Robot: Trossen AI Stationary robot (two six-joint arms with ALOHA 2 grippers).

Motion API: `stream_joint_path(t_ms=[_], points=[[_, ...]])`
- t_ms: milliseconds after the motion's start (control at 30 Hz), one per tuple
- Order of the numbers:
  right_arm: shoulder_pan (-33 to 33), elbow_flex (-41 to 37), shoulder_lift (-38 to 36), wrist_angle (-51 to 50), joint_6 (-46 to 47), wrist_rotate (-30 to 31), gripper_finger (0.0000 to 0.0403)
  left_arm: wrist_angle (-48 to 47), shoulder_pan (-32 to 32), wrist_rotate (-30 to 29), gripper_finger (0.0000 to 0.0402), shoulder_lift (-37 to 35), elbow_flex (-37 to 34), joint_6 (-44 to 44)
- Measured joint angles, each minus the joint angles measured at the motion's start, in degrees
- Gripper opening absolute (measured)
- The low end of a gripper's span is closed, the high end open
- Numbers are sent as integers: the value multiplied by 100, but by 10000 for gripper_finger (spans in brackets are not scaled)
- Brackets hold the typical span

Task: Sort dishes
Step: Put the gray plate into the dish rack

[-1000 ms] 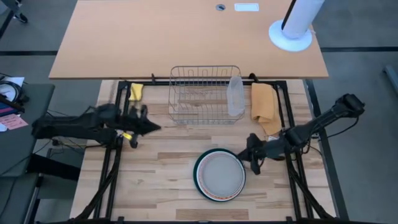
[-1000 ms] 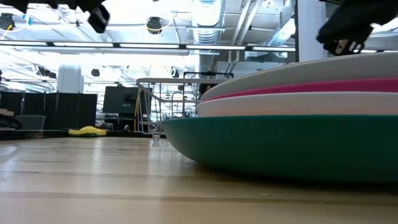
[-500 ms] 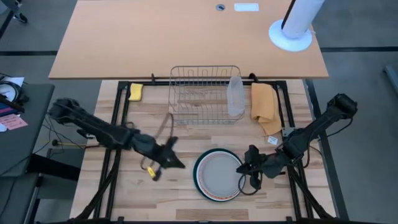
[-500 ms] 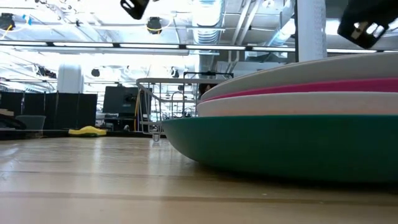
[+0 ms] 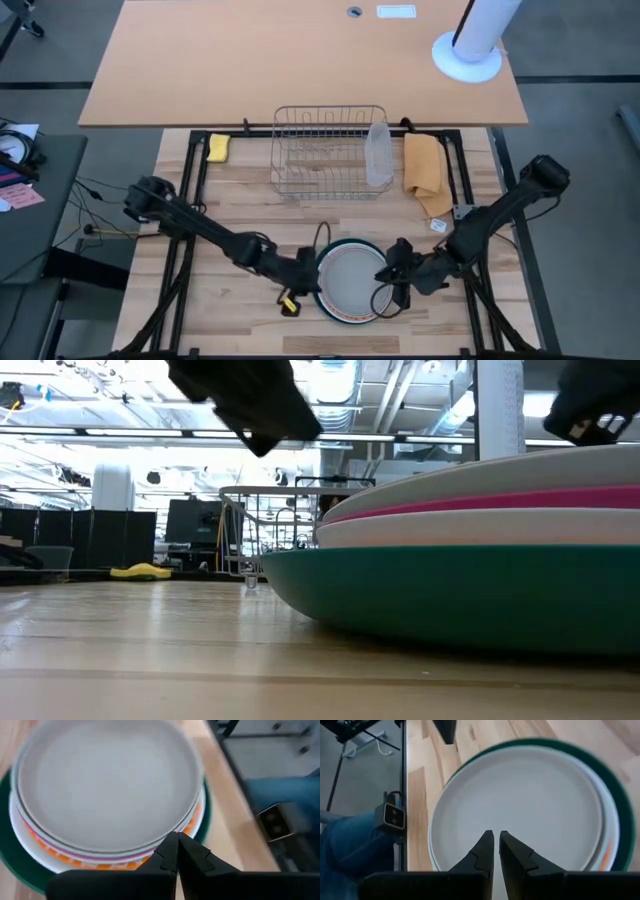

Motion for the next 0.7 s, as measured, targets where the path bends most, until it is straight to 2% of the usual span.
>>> stream_joint_path(t_ms=[267, 700], points=[[228, 0, 203, -16, 295, -15, 34, -78, 25, -540, 0, 183, 115, -27], [318, -4, 199, 253, 441, -13, 34, 63, 108, -639, 0, 486, 98, -126]])
